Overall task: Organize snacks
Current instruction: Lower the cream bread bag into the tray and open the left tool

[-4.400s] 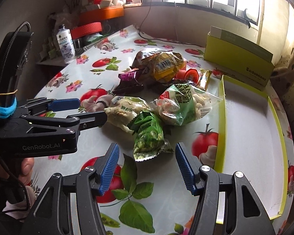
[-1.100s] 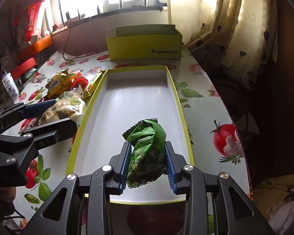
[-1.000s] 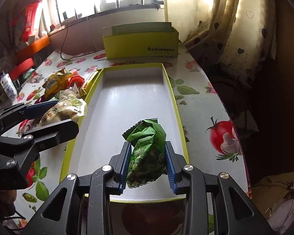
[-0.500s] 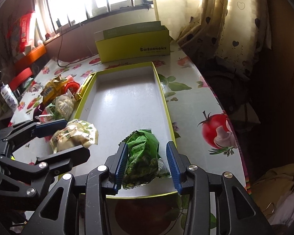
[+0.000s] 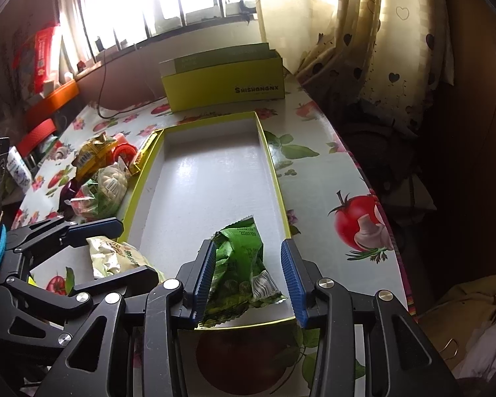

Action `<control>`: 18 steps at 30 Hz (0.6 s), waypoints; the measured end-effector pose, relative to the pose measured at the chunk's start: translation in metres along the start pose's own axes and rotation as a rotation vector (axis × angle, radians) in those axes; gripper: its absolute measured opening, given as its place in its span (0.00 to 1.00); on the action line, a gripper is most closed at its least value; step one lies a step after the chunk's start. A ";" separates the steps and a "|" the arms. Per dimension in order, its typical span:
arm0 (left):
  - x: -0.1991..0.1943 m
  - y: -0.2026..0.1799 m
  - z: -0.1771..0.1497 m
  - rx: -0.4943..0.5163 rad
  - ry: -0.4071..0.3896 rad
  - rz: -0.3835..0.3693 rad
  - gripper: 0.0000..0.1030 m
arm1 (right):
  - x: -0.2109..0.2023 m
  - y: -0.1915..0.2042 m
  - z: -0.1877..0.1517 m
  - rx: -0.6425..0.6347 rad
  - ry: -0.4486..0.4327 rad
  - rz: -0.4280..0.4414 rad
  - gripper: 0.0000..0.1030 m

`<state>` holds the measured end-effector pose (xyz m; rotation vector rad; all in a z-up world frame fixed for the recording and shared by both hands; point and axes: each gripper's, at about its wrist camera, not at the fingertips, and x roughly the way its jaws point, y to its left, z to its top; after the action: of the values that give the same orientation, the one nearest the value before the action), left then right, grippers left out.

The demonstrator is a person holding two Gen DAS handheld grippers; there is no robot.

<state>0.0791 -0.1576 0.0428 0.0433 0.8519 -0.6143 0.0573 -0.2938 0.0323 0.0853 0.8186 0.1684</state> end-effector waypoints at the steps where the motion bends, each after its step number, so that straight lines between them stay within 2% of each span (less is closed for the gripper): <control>1: -0.001 0.000 0.000 -0.001 -0.001 -0.001 0.72 | 0.000 0.000 0.000 0.000 0.000 0.000 0.38; 12: -0.007 0.006 0.001 -0.036 -0.027 -0.012 0.73 | -0.002 0.005 0.000 -0.007 0.001 -0.002 0.38; 18: -0.016 0.009 0.005 -0.037 -0.073 -0.024 0.73 | -0.004 0.009 0.002 -0.010 0.002 -0.004 0.38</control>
<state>0.0795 -0.1433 0.0561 -0.0231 0.7935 -0.6184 0.0549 -0.2855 0.0373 0.0738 0.8198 0.1688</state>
